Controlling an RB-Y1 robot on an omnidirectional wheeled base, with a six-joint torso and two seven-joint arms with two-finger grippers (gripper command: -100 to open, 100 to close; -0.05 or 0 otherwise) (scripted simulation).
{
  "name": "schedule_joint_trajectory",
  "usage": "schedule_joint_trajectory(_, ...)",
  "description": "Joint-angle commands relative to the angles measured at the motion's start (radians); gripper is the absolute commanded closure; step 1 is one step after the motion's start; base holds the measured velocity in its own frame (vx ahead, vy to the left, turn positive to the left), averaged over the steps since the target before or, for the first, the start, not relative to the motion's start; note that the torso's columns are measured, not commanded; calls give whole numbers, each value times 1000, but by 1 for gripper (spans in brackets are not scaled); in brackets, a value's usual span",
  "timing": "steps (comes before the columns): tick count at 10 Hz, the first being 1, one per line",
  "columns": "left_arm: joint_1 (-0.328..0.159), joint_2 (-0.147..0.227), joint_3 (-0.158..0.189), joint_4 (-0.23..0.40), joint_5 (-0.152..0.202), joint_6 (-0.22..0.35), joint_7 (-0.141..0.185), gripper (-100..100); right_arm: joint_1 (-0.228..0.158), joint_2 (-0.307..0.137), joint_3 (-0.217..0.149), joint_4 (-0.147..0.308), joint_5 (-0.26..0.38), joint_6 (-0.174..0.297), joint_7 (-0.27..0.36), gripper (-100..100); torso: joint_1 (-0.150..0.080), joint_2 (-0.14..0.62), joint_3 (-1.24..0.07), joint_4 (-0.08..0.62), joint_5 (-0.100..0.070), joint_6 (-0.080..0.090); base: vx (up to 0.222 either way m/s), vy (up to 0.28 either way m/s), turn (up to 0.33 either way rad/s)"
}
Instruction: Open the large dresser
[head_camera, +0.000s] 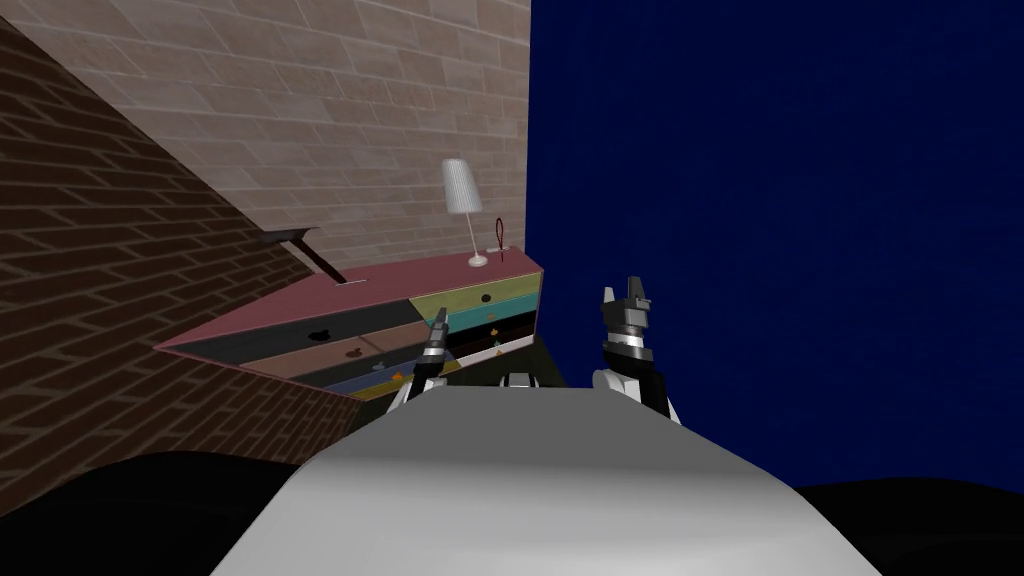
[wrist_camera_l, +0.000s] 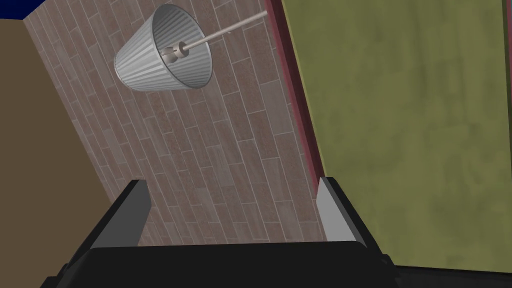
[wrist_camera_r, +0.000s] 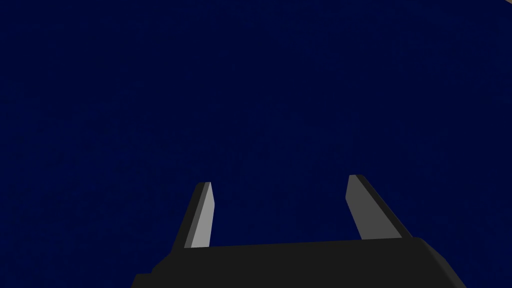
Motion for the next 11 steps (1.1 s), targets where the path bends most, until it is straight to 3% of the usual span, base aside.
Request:
schedule_joint_trajectory(1, -11, -5, 2, 77, -3, -34, -1, -100, 0, 0, 0, 0, 0, 0, 0, 0, -1, -1, -1, 0, 0, 0, 144, -81, -12)
schedule_joint_trajectory(6, -28, -27, 4, 191, -7, -79, -2, -100, 0, 0, 0, 0, 0, 0, 0, 0, 1, 2, 2, 1, 0, 0, 116, -61, -11)
schedule_joint_trajectory(11, -44, -93, 7, 304, -12, -125, -3, -100, 1, 0, 0, 0, 0, 0, 0, 0, 0, 0, 0, 0, 0, 0, 116, -60, -13)
